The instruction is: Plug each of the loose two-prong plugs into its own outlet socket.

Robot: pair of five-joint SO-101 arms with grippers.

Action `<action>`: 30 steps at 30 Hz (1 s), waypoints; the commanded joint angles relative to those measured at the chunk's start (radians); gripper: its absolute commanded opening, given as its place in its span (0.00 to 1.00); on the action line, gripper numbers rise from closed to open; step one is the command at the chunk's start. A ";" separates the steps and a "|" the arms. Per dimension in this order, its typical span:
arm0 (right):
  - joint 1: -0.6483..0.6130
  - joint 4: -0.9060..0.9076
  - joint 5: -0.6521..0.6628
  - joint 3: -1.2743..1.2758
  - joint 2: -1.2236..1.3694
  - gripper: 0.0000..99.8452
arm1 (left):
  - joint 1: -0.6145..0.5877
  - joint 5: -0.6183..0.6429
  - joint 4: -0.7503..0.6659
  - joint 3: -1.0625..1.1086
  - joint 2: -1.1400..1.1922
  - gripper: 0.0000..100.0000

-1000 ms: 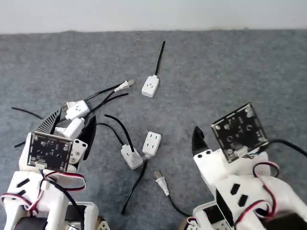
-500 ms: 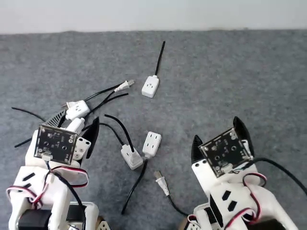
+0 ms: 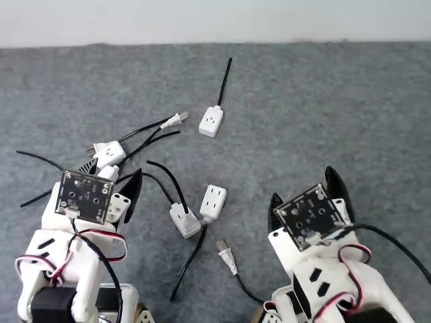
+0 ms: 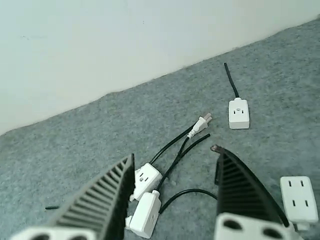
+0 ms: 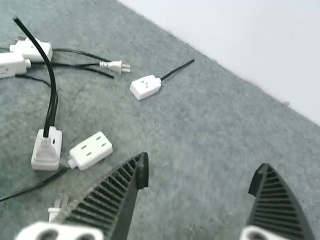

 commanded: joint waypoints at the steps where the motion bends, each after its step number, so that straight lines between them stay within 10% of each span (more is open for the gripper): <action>1: 0.012 -0.021 0.014 -0.003 -0.001 0.24 | -0.002 0.009 -0.025 -0.005 0.012 0.26; 4: 0.016 -0.041 0.014 -0.003 -0.001 0.19 | -0.002 0.011 -0.021 -0.005 0.012 0.26; 10: 0.077 -0.041 0.008 0.002 0.039 0.43 | 0.000 0.009 -0.029 0.031 0.011 0.26; 30: 0.196 -0.549 0.087 -0.006 0.423 0.42 | -0.002 0.008 -0.049 0.085 0.011 0.26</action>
